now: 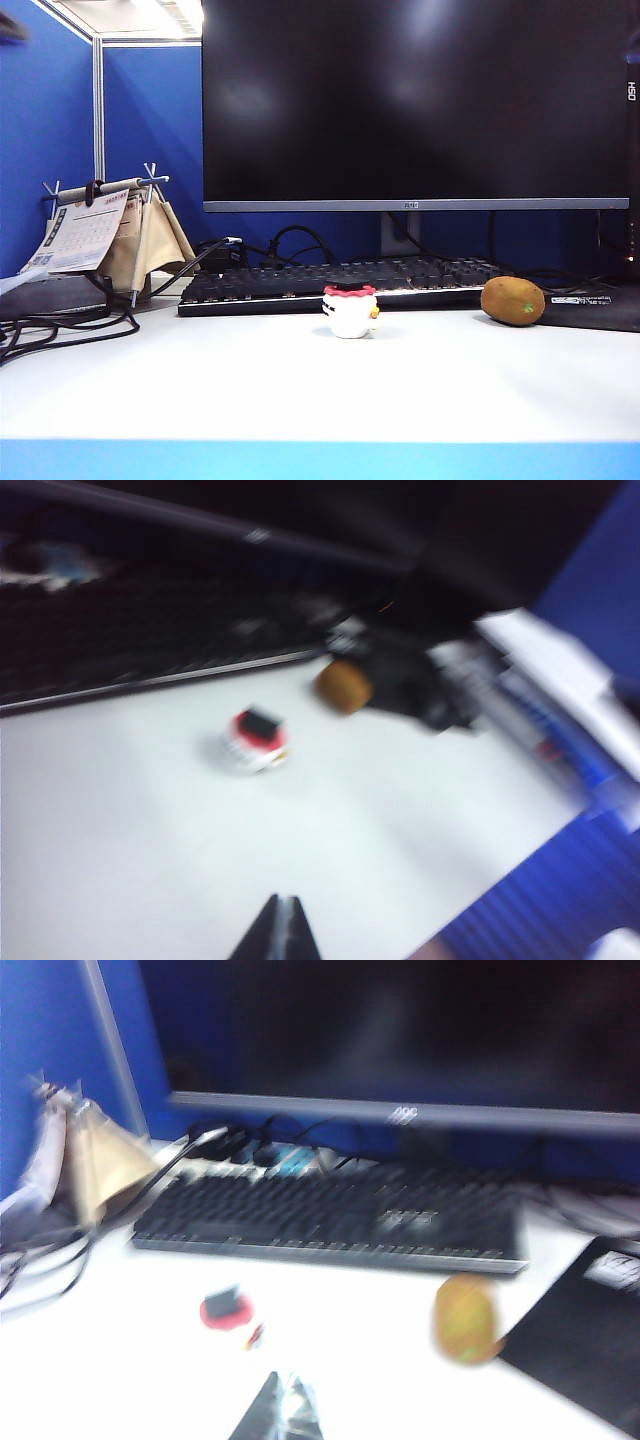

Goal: Place the kiwi on top of the doll with a flat head.

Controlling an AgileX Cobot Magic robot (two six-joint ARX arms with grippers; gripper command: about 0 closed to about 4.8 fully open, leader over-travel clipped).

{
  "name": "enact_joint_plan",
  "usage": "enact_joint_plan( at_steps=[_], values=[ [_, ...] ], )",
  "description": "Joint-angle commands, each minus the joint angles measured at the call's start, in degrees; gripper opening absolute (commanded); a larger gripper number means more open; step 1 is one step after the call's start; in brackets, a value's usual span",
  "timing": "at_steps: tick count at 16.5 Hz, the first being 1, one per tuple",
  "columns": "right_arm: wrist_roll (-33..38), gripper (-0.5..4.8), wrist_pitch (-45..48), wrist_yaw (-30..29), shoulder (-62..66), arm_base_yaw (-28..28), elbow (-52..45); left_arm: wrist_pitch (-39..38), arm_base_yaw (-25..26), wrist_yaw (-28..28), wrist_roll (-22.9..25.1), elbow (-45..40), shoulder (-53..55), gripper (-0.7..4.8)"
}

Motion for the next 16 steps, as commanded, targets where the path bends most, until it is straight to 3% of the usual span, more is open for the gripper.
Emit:
enact_joint_plan(
  at_steps=[1,3,4,5,6,7,9,11,16],
  values=[
    [-0.22,-0.01,1.49,-4.68,13.16,-9.14,10.78,-15.34,0.02,-7.89,9.31,7.5,0.2,0.24],
    [-0.2,0.0,-0.07,-15.58,23.76,-17.55,18.84,-17.11,0.02,-8.02,8.24,8.17,0.2,1.82],
    [-0.11,0.39,-1.14,-24.06,31.47,-23.43,24.35,-18.45,0.02,-7.78,7.32,8.15,0.2,2.66],
    [0.15,1.34,-2.29,-28.65,36.85,-26.6,28.11,-19.98,0.02,-7.8,7.32,8.15,0.2,3.36],
    [0.15,2.61,-4.42,-30.84,42.1,-28.35,32.02,-21.38,0.02,-7.78,7.34,8.15,0.17,3.8],
    [-0.22,3.38,-8.15,-31.52,50.69,-28.98,38.34,-22.95,0.02,-6.38,7.3,8.15,0.22,3.84],
    [-0.52,3.43,-11.19,-33.62,62.18,-28.46,46.6,-26.75,0.02,-5.03,7.06,8.17,0.17,3.84],
    [-1.01,4.66,-12.94,-32.65,70.79,-27.5,52.57,-29.16,-0.79,-5.16,7.15,8.15,0.15,3.84],
    [-6.97,4.74,-22.1,-30.25,87.06,-27.21,60.81,-30.05,-1.25,-5.05,6.27,8.17,0.11,3.83]
  ],
)
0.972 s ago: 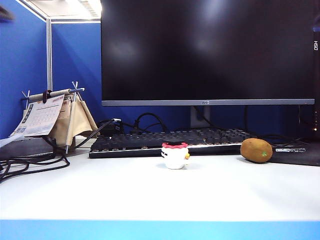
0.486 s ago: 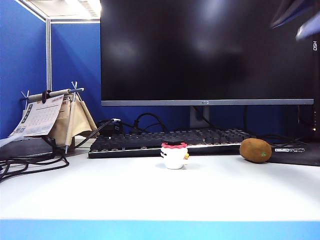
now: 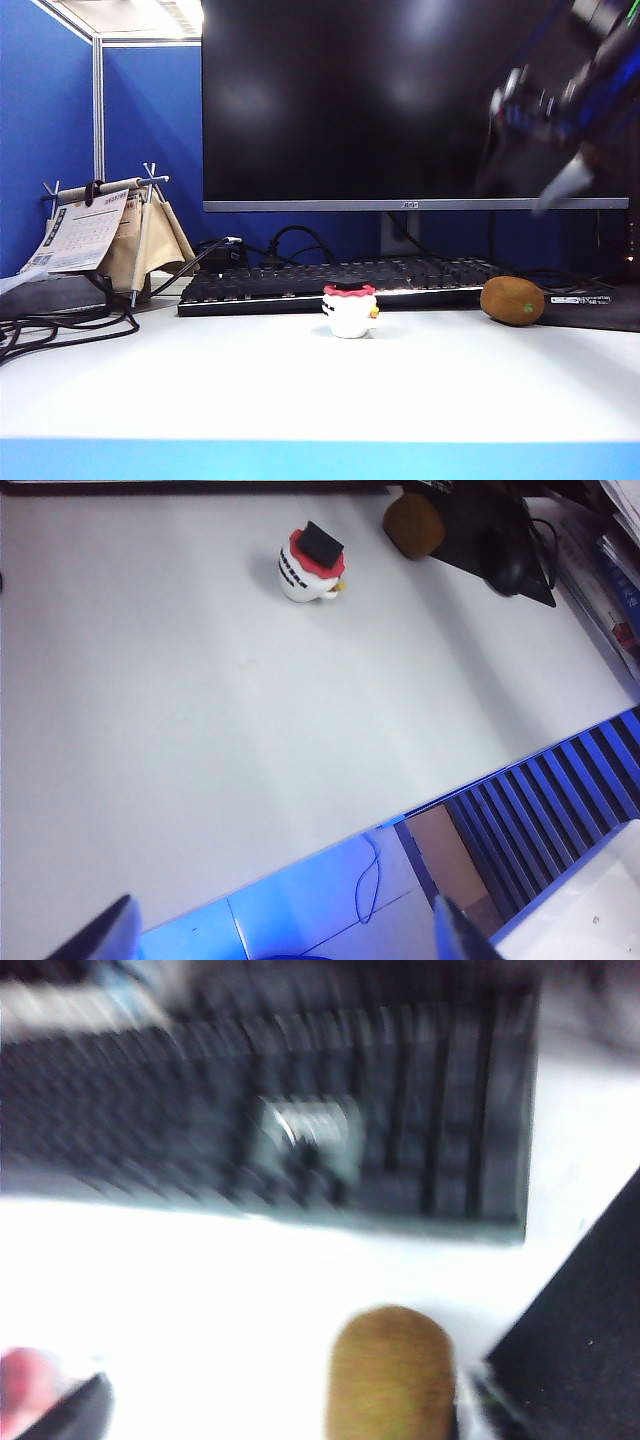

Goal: Place the kiwi on top of the doll with a flat head.

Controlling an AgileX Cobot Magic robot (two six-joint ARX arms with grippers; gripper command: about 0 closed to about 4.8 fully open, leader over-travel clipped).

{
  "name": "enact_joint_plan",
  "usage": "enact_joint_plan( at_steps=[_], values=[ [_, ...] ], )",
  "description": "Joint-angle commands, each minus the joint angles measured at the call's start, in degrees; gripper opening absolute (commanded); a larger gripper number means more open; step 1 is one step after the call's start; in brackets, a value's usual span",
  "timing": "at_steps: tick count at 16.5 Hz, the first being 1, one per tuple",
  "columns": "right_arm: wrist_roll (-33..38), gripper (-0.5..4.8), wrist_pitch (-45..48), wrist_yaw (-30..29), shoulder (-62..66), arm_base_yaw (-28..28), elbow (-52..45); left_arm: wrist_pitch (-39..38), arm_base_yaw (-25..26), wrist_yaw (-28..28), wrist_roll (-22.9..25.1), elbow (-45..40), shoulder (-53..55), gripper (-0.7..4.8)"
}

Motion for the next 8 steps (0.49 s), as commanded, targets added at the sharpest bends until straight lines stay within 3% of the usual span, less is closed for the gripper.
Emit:
enact_joint_plan(
  at_steps=[1,8],
  values=[
    [-4.02,4.76,-4.55,1.46,4.94,0.52,0.33,-0.7,0.0,0.28,-0.13,0.2,0.04,3.83],
    [-4.98,4.79,-1.53,6.23,11.17,3.52,0.33,-1.22,0.0,0.68,-0.15,0.2,0.02,3.83]
  ],
)
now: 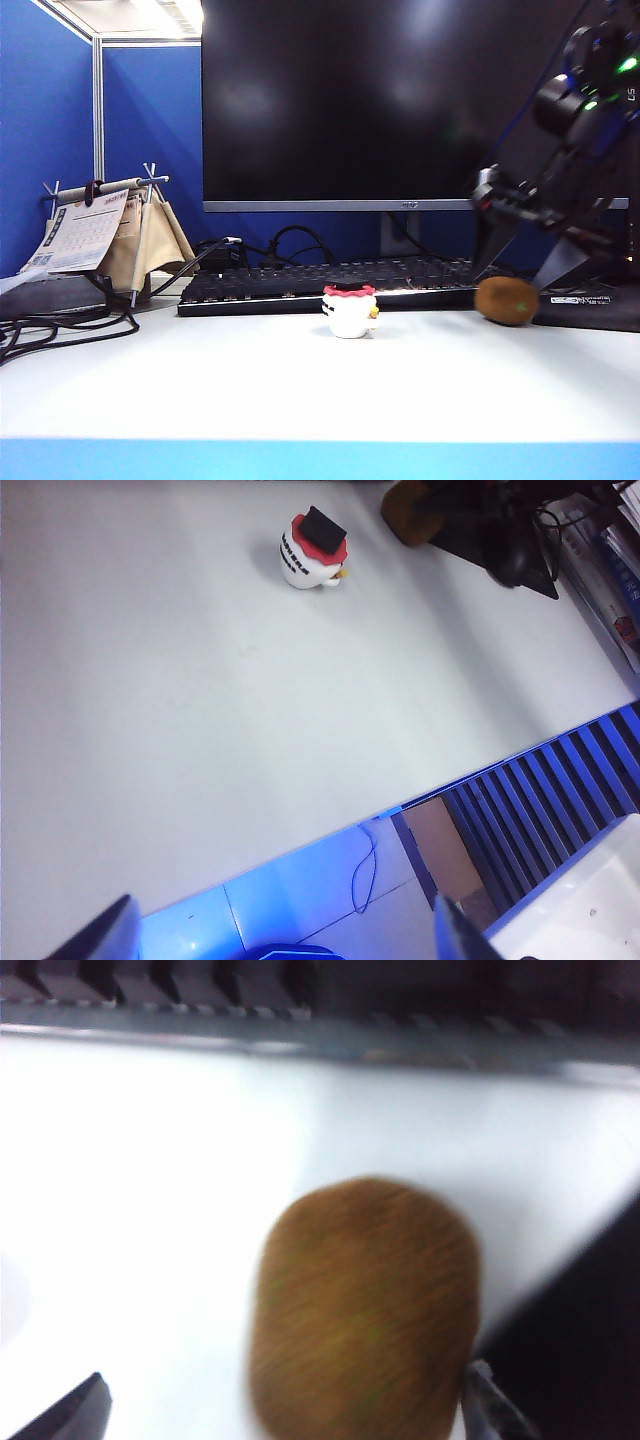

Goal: Place the kiwi on top of the doll with a flat head.

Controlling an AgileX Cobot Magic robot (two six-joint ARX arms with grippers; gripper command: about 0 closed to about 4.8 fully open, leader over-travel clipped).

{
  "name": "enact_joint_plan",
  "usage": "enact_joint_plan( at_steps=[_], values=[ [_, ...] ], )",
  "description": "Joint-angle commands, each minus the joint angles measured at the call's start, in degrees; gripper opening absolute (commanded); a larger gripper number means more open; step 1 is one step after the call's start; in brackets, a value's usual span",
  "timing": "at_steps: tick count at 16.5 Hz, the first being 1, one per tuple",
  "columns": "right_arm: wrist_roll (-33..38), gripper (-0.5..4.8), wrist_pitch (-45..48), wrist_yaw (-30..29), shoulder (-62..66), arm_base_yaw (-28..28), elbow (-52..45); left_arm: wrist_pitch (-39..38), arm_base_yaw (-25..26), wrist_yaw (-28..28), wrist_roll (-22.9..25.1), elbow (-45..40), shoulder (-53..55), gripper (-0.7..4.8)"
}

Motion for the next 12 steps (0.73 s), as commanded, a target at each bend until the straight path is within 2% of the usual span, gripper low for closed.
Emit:
enact_joint_plan(
  at_steps=[1,9,11,12],
  values=[
    [-0.28,4.79,3.02,3.28,2.58,0.37,0.22,0.04,-0.02,0.94,0.0,0.2,0.0,3.83],
    [-0.24,4.67,4.0,4.31,9.03,0.39,0.2,-0.37,-0.02,1.18,0.0,0.2,0.02,3.83],
    [-0.24,3.31,3.19,3.87,9.01,0.39,0.2,-0.33,-0.02,1.16,0.02,0.2,0.02,3.82],
    [-0.24,2.82,2.64,2.71,9.01,0.39,0.2,-0.26,-0.02,1.11,0.04,0.2,0.02,3.82]
  ],
)
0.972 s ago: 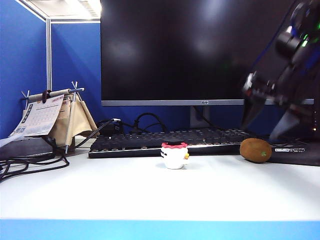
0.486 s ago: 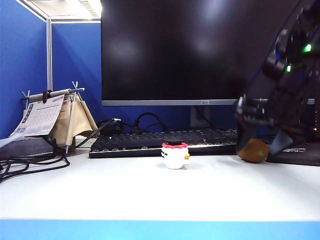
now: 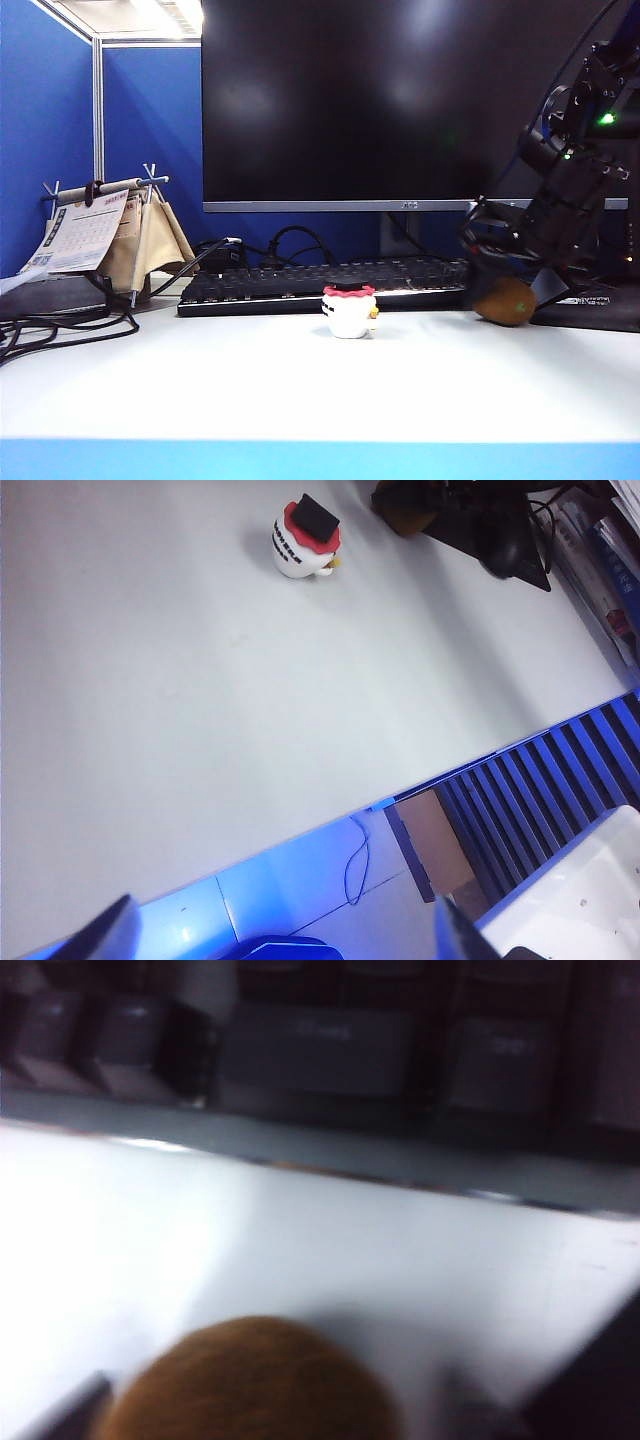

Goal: Place the kiwi on top of the doll with a flat head.

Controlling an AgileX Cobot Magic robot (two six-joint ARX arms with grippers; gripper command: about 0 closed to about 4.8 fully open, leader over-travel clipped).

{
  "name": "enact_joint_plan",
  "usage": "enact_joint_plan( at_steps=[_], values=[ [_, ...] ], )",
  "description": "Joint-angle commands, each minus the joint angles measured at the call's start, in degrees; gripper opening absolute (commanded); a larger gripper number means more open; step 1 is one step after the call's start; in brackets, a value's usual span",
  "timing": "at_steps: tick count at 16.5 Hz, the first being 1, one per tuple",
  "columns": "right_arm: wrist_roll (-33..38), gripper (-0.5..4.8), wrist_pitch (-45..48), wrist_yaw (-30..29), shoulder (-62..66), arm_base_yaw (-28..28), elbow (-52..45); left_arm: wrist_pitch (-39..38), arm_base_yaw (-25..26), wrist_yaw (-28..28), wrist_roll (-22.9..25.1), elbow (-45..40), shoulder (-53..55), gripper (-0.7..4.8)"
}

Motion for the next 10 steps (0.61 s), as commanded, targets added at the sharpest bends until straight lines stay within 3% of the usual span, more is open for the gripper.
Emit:
enact_joint_plan(
  at_steps=[1,5,8,10],
  values=[
    [0.63,2.77,-6.78,-1.7,1.46,0.07,-0.96,0.7,-0.02,0.24,0.07,0.2,-0.07,3.82],
    [0.59,2.69,-9.38,-2.78,0.57,0.07,-0.96,0.92,-0.02,0.11,0.2,0.2,-0.07,3.82],
    [-0.87,2.69,-9.42,-12.46,-4.92,0.15,-0.98,2.23,-0.02,2.19,0.02,0.22,-0.07,3.82],
    [-0.92,2.69,-9.25,-14.56,-9.84,0.15,-0.98,2.95,-0.02,2.23,0.44,0.22,-0.07,3.82]
  ],
)
